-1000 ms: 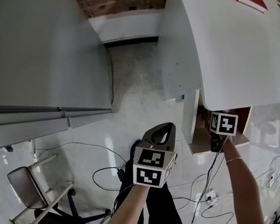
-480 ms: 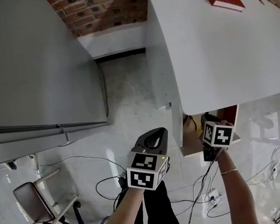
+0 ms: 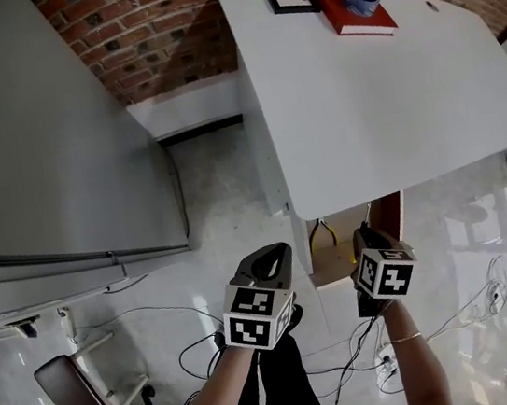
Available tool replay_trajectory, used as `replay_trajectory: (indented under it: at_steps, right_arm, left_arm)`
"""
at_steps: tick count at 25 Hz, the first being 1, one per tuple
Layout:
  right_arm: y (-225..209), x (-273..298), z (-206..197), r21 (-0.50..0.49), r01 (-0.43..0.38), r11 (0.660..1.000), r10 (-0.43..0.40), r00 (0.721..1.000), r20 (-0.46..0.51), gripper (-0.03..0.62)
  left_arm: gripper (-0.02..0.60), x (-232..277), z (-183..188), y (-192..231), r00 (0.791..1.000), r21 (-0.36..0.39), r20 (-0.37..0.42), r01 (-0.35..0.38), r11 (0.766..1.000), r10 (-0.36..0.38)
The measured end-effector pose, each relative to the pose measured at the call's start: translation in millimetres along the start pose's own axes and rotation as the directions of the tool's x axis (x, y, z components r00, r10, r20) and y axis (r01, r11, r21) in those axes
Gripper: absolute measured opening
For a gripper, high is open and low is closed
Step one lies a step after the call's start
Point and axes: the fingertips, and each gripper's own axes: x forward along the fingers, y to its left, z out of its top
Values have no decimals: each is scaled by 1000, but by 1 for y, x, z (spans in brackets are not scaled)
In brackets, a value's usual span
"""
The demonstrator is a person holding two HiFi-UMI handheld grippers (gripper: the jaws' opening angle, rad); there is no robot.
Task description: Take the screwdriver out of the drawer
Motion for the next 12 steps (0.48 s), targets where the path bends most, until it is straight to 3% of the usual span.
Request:
replay_trajectory:
  at_steps: [12]
  right_arm:
    - [16,-101,15,143,-49,988,28,989,144,78]
  left_arm:
    - [-6,-32,41,-31,998,104,17,50,993,-52]
